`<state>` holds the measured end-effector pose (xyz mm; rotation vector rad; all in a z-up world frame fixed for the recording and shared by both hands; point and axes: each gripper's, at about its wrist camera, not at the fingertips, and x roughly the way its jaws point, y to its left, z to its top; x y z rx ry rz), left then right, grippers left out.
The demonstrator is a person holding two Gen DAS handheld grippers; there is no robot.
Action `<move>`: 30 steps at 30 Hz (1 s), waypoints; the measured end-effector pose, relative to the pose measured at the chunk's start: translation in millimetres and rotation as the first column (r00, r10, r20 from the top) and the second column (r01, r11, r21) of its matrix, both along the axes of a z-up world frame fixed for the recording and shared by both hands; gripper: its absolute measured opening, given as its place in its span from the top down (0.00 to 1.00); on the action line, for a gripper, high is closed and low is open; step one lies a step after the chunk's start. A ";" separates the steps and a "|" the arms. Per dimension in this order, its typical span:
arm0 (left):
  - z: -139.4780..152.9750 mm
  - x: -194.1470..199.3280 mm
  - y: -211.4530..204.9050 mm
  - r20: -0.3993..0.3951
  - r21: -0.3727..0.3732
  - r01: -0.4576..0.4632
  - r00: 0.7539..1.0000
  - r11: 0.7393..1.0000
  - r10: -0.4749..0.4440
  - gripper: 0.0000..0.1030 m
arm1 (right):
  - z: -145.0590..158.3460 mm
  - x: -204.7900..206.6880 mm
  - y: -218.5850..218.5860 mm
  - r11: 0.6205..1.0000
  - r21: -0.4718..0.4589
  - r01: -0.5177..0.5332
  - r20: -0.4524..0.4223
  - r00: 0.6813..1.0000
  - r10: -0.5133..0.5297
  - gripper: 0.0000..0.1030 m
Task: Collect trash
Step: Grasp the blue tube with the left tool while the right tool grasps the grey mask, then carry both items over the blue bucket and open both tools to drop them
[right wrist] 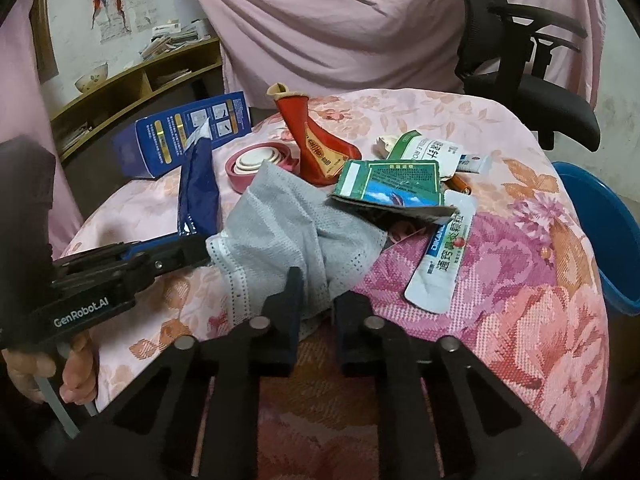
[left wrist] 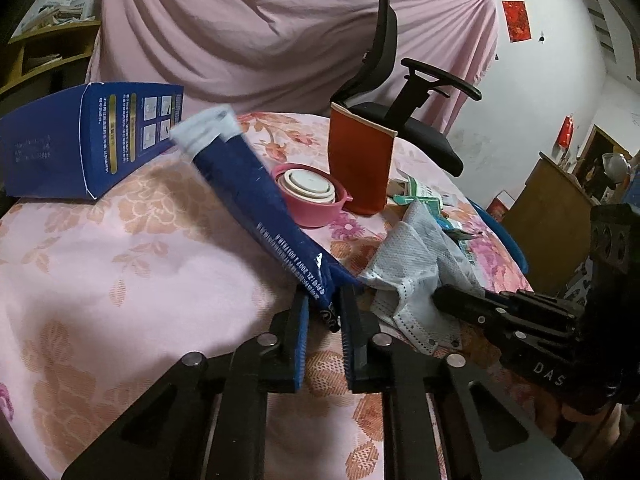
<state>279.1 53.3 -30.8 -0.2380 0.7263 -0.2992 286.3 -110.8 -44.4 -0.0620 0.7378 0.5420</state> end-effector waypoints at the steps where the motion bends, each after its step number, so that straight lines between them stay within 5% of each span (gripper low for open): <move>1: 0.6 -0.7 -1.0 0.006 0.006 0.000 1.000 1.000 0.000 0.92 | -0.2 -0.9 0.1 1.000 0.002 -0.002 0.003 1.000 0.002 0.75; 16: 4.2 -37.8 -35.2 0.232 0.179 -0.141 0.968 0.974 0.097 0.96 | 16.5 -38.7 -14.1 0.992 0.116 -0.040 0.243 0.970 0.011 0.78; 24: 24.8 -52.2 -71.1 0.384 0.189 -0.197 0.916 0.962 0.113 0.96 | 34.1 -47.0 -37.5 0.975 0.220 -0.028 0.340 0.939 -0.050 0.78; 30: 31.2 -47.3 -89.0 0.403 0.192 -0.198 0.909 0.961 0.107 0.96 | 52.4 -52.8 -63.9 0.960 0.281 -0.003 0.425 0.897 -0.122 0.78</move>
